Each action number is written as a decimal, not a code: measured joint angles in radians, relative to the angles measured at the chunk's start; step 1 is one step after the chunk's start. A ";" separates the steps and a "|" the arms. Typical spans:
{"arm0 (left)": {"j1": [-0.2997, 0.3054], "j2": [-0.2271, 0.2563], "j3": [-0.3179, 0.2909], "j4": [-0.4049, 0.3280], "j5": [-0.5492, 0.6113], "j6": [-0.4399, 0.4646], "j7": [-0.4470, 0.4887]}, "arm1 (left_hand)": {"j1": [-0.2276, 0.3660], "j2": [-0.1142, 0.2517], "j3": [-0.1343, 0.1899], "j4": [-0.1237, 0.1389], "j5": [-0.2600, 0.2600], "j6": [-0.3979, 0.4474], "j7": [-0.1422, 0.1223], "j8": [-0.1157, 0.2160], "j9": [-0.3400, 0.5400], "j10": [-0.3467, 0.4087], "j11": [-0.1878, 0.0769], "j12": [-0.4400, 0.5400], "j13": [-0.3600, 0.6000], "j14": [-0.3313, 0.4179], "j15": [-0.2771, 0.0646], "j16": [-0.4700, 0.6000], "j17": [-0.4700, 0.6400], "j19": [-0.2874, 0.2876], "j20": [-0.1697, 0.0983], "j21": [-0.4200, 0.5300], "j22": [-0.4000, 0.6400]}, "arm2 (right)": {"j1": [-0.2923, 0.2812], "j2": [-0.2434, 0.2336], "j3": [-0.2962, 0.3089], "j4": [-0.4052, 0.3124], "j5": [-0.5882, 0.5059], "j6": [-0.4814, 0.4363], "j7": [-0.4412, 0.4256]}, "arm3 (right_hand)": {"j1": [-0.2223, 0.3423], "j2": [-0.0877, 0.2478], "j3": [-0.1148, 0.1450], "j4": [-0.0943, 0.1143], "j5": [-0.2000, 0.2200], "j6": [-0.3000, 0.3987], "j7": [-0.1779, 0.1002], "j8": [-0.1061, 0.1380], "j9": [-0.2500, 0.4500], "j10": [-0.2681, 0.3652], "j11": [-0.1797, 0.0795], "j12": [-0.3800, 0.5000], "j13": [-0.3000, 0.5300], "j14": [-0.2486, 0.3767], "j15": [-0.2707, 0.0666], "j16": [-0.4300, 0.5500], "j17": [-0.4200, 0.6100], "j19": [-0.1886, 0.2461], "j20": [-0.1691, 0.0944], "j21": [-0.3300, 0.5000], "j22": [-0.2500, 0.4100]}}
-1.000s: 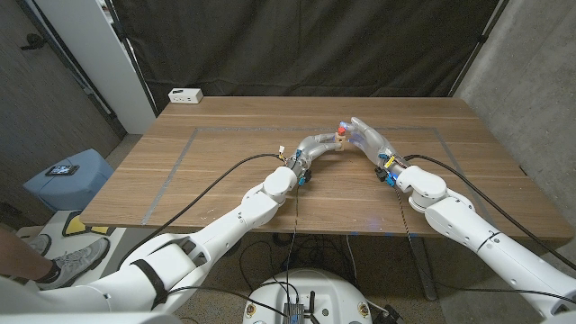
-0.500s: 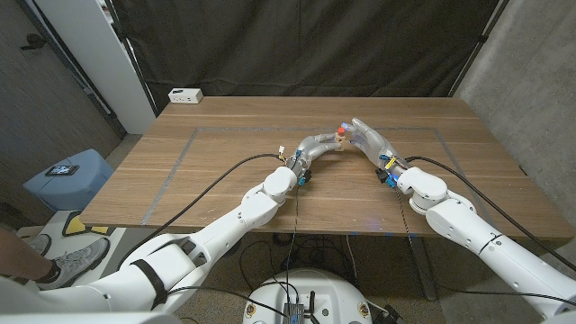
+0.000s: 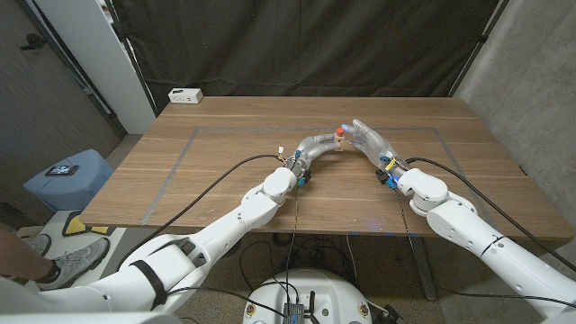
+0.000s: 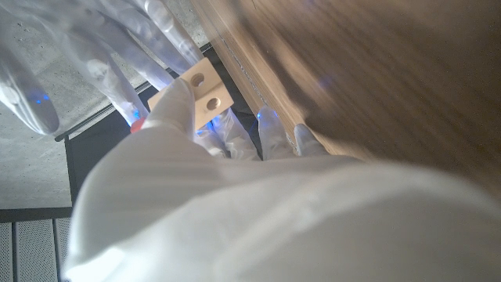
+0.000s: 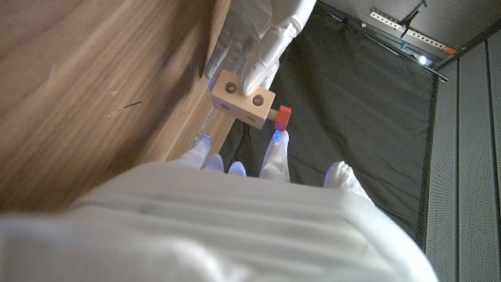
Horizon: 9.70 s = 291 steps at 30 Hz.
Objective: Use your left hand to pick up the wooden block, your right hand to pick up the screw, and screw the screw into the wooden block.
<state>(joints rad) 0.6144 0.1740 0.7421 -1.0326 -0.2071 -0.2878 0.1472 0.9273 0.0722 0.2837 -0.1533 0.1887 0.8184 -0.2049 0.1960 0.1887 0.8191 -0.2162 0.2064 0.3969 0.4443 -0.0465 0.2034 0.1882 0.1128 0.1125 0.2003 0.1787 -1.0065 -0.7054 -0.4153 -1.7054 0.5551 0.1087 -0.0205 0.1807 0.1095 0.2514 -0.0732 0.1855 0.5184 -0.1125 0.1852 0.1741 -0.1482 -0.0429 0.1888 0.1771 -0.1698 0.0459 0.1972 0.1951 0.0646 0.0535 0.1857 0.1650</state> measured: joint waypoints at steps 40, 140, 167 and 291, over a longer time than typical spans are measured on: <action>0.012 0.007 -0.002 -0.025 0.004 -0.001 0.009 | 0.001 -0.001 0.002 0.001 -0.004 0.002 -0.002 -0.003 0.000 -0.002 0.002 -0.002 0.000 0.000 0.000 0.000 0.000 0.000 0.000 0.000 0.000 | -0.052 -0.052 0.018 -0.079 0.006 -0.012 0.009 | 0.000 0.000 0.004 -0.004 0.000 0.035 0.000 0.007 0.003 0.022 -0.003 0.004 0.000 0.000 0.000 0.000 0.000 0.011 0.000 0.000 0.000; 0.084 0.066 0.006 -0.210 0.034 0.087 0.038 | 0.000 0.000 0.001 0.001 -0.004 0.000 0.000 -0.001 -0.001 -0.002 0.002 -0.002 -0.001 0.000 0.000 0.000 0.000 0.000 0.000 0.000 0.000 | -0.010 -0.046 0.026 0.048 0.014 0.078 0.107 | -0.071 -0.024 -0.004 0.011 0.000 -0.142 -0.023 0.007 0.003 -0.023 0.044 -0.008 0.002 -0.004 0.029 0.000 0.007 -0.045 0.023 -0.004 0.000; 0.094 0.074 0.005 -0.228 0.037 0.092 0.045 | -0.008 -0.002 0.004 0.004 -0.004 0.000 0.000 -0.001 0.000 -0.002 0.002 -0.002 -0.001 0.000 0.000 0.000 0.000 0.000 0.000 0.000 0.000 | -0.044 -0.061 0.035 0.011 0.010 0.086 0.082 | -0.071 -0.024 -0.001 0.008 0.007 -0.077 -0.016 0.018 0.003 -0.027 0.019 0.000 0.002 -0.004 0.029 0.000 0.005 -0.045 0.023 -0.004 0.000; 0.094 0.076 0.008 -0.233 0.027 0.111 0.033 | -0.008 -0.002 0.004 0.003 -0.004 0.000 0.000 -0.001 0.000 -0.002 0.002 -0.002 -0.003 0.000 0.000 0.000 0.000 0.000 0.000 0.000 0.000 | -0.124 -0.109 0.087 -0.041 0.036 0.101 0.083 | -0.066 -0.018 0.022 -0.006 0.007 -0.033 -0.011 -0.012 0.002 0.009 -0.013 0.003 0.000 0.000 0.007 0.008 0.000 0.007 0.015 0.004 0.000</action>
<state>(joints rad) 0.7086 0.2496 0.7503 -1.2652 -0.1801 -0.1768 0.1806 0.9192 0.0699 0.2873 -0.1498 0.1851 0.8186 -0.2048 0.1950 0.1884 0.8176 -0.2146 0.2042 0.3939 0.4443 -0.0465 0.2034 0.1882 0.1128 0.1125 0.2003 0.1787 -1.1304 -0.8148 -0.3283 -1.7465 0.5907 0.2093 0.0621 0.1149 0.0911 0.2736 -0.0787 0.1926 0.4858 -0.1236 0.1734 0.1762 -0.1395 -0.0555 0.1920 0.1773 -0.1700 0.0532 0.2050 0.1955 0.0714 0.0683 0.1894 0.1650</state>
